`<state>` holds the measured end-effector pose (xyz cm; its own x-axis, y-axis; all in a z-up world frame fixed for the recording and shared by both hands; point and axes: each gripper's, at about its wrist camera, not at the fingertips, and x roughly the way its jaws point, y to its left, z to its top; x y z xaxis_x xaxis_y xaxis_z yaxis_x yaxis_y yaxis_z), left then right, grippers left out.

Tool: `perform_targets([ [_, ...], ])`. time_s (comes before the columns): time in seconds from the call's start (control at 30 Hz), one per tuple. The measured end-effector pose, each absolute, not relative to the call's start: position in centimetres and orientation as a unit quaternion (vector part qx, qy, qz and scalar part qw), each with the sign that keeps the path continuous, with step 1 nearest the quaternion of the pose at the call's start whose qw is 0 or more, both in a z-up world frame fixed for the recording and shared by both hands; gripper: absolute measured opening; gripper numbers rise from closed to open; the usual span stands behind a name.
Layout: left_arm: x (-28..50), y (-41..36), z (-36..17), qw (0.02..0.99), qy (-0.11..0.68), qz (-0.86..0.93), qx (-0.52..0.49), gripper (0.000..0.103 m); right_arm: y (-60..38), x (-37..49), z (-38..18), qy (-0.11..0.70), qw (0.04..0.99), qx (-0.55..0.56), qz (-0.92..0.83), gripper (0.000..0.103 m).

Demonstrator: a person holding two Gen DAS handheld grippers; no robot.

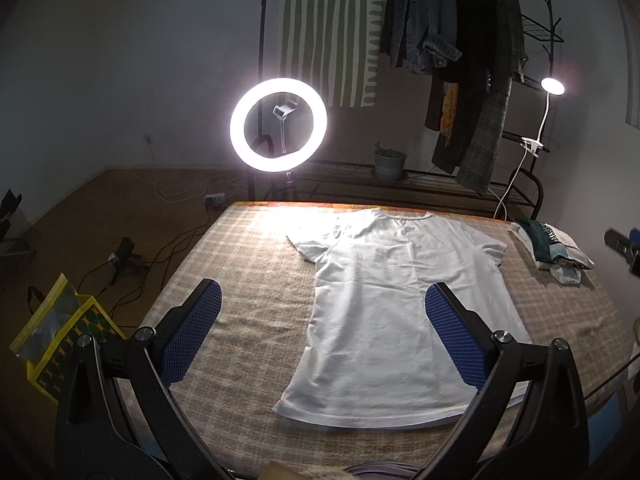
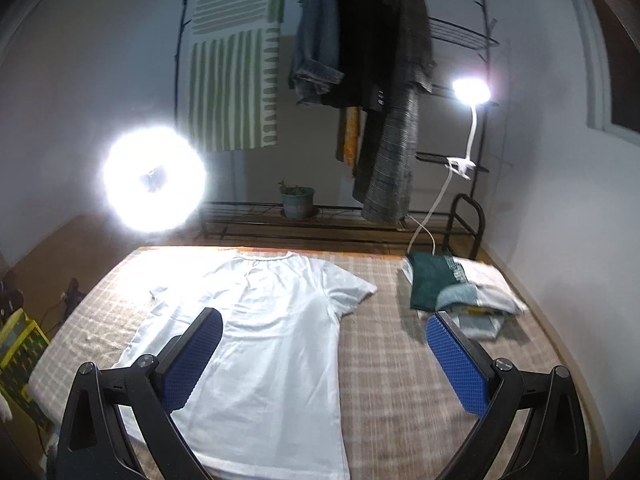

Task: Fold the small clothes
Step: 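Grasp the white T-shirt hem with the left tool while the right tool grasps its shoulder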

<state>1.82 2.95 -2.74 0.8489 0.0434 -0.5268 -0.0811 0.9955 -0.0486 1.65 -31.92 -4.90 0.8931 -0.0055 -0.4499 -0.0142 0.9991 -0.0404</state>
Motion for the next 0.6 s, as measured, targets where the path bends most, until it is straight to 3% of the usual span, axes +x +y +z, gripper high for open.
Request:
perform_targets([
  [0.33,2.2,8.8,-9.0,0.943,0.322,0.026,-0.077,0.098,-26.9,7.7,-3.8,0.221,0.966,-0.034,0.131,0.103],
  [0.5,3.3,10.3,-13.2,0.921,0.374,0.009,-0.112,0.081,-22.2,12.1,-4.5,0.258,0.948,-0.056,0.178,0.103],
  [0.6,4.0,10.9,-15.8,0.906,0.4,-0.006,-0.139,0.08,-19.4,14.8,-5.4,0.283,0.936,-0.045,0.205,0.102],
])
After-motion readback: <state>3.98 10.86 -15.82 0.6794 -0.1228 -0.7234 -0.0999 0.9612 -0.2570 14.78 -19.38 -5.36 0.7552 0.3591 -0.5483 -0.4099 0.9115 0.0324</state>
